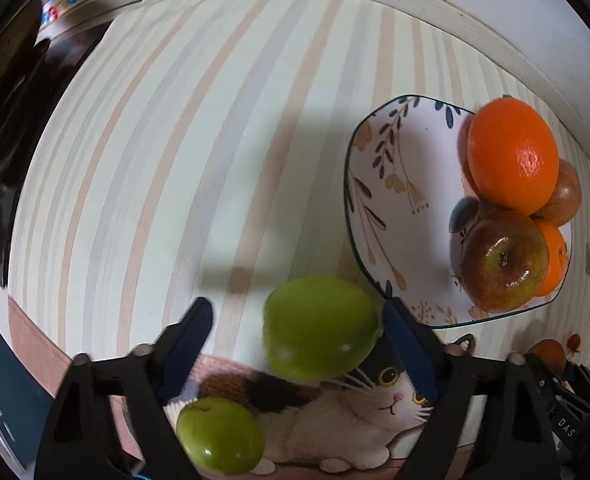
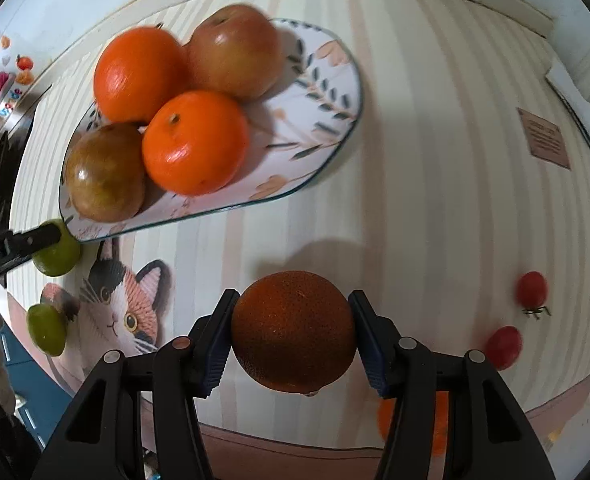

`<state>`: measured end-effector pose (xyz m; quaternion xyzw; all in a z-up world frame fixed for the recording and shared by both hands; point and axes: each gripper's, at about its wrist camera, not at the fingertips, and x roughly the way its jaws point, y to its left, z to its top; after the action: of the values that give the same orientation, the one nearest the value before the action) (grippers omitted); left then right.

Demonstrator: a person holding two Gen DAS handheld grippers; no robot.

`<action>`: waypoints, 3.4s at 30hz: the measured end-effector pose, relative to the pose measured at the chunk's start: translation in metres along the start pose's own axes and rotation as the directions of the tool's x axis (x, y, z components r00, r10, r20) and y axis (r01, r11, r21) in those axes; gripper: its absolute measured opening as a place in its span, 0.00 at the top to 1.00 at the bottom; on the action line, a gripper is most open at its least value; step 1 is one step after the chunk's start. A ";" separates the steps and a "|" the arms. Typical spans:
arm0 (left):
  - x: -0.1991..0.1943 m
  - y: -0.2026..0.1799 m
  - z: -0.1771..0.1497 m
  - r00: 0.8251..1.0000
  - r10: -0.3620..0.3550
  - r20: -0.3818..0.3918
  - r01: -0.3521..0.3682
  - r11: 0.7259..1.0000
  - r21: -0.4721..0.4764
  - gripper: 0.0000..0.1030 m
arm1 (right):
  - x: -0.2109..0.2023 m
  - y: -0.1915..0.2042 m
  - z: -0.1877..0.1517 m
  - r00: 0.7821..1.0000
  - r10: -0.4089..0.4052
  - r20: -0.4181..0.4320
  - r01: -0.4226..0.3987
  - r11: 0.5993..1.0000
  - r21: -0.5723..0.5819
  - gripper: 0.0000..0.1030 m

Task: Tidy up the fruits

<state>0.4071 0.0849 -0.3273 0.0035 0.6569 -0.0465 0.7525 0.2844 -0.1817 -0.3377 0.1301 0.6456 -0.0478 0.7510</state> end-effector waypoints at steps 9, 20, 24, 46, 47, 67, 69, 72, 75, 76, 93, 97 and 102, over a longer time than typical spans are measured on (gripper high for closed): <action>0.000 -0.002 -0.003 0.998 -0.070 0.008 0.070 0.998 -0.003 0.43 | 0.014 0.021 -0.002 1.000 0.006 -0.026 -0.006 1.000 -0.024 0.43; 0.002 0.018 -0.014 0.988 -0.148 -0.042 0.145 0.988 -0.059 0.40 | 0.024 0.035 -0.004 0.999 0.015 -0.035 -0.017 0.999 -0.047 0.43; 0.001 0.018 -0.015 0.994 -0.110 -0.024 0.108 0.992 -0.071 0.41 | 0.025 0.041 0.005 0.999 0.012 -0.038 -0.014 0.998 -0.056 0.44; -0.075 -0.036 0.057 0.974 -0.206 0.098 0.198 0.977 0.084 0.41 | -0.043 0.008 0.092 0.984 0.097 0.148 -0.111 0.989 0.093 0.44; -0.065 -0.036 0.067 0.976 -0.206 0.075 0.199 0.976 0.088 0.41 | -0.037 0.006 0.102 0.985 0.104 0.135 -0.119 0.987 0.107 0.44; -0.001 -0.048 0.103 0.972 -0.187 -0.141 0.200 0.976 0.084 0.41 | 0.008 -0.018 0.142 0.991 0.132 0.029 -0.135 0.976 0.172 0.32; -0.009 -0.048 0.104 0.975 -0.186 -0.124 0.198 0.976 0.090 0.36 | 0.004 -0.017 0.142 0.991 0.128 0.033 -0.132 0.976 0.171 0.26; -0.015 -0.049 0.102 0.978 -0.180 -0.107 0.190 0.977 0.096 0.20 | -0.003 -0.012 0.140 0.993 0.111 0.032 -0.115 0.981 0.159 0.16; -0.023 -0.047 0.095 0.983 -0.162 -0.091 0.171 0.979 0.106 0.17 | -0.014 -0.006 0.136 0.996 0.080 0.039 -0.084 0.988 0.133 0.10; -0.029 -0.047 0.090 0.986 -0.150 -0.077 0.158 0.981 0.111 0.17 | -0.018 -0.001 0.135 0.996 0.071 0.044 -0.076 0.990 0.116 0.10; -0.114 -0.049 0.002 0.988 -0.050 0.148 0.029 0.989 0.145 0.17 | -0.102 0.045 0.062 0.979 -0.022 0.205 0.039 0.996 -0.082 0.10; -0.136 -0.054 -0.016 0.977 -0.044 0.210 0.012 0.988 0.151 0.17 | -0.123 0.049 0.044 0.971 -0.006 0.237 0.027 0.996 -0.086 0.10; -0.163 -0.056 -0.034 0.965 -0.070 0.254 0.030 0.987 0.157 0.17 | -0.153 0.049 0.025 0.959 0.011 0.282 0.017 0.995 -0.098 0.10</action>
<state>0.3478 0.0425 -0.1672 0.0379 0.5473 -0.1157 0.8280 0.2951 -0.1554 -0.1772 0.0835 0.5335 -0.0350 0.8409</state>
